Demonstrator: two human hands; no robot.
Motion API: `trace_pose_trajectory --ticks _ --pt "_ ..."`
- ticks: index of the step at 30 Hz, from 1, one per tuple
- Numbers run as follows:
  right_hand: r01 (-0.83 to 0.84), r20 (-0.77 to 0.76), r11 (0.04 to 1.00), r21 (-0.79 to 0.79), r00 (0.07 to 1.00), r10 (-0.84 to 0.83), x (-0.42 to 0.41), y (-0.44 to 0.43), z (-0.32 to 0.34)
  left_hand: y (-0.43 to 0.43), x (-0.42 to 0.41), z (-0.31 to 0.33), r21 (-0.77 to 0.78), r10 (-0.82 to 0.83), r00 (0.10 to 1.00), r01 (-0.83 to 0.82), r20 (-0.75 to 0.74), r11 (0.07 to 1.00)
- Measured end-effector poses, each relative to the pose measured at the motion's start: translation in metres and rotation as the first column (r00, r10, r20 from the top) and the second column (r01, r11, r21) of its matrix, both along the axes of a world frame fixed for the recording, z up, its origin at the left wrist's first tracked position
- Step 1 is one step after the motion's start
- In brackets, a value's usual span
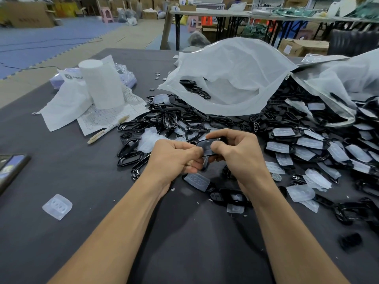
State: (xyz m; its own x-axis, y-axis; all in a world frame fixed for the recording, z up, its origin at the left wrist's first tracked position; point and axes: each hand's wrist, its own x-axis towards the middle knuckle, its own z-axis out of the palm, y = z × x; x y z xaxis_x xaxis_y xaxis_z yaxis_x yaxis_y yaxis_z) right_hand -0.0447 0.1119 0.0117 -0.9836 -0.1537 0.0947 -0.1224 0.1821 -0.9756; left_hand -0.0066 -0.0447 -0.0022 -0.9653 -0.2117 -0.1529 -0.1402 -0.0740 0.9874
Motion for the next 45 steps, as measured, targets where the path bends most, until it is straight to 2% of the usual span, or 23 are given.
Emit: trace_pose_trajectory --ticks 11,18,23,28,34,39,45 --pt "-0.053 -0.025 0.999 0.001 0.998 0.053 0.001 -0.002 0.001 0.002 0.002 0.001 -0.035 0.026 1.0 -0.026 -0.012 0.999" --pt "-0.04 0.008 0.999 -0.014 0.999 0.04 -0.002 0.0 -0.001 0.002 0.001 0.002 0.038 0.004 1.0 -0.004 -0.011 0.999" --pt "-0.011 0.048 0.995 -0.1 0.999 0.016 -0.003 0.0 0.0 0.002 0.002 0.006 0.064 -0.033 0.999 0.034 -0.015 0.997" --pt "-0.007 0.057 0.993 -0.121 0.998 0.014 -0.002 0.001 0.0 0.003 0.001 0.005 0.076 -0.025 0.999 0.027 -0.03 0.997" --pt "-0.04 0.06 0.987 -0.153 0.997 0.05 0.0 0.0 0.001 0.005 0.001 0.001 -0.015 0.02 0.998 -0.021 -0.064 1.0" --pt "-0.043 0.069 0.986 -0.164 0.996 0.055 0.001 -0.001 0.001 0.005 -0.001 -0.001 0.006 0.045 0.998 -0.045 -0.054 0.999" --pt "-0.076 0.095 0.982 -0.173 0.991 0.093 0.0 0.0 -0.001 0.006 -0.002 -0.004 -0.048 0.082 0.994 -0.086 -0.069 0.995"
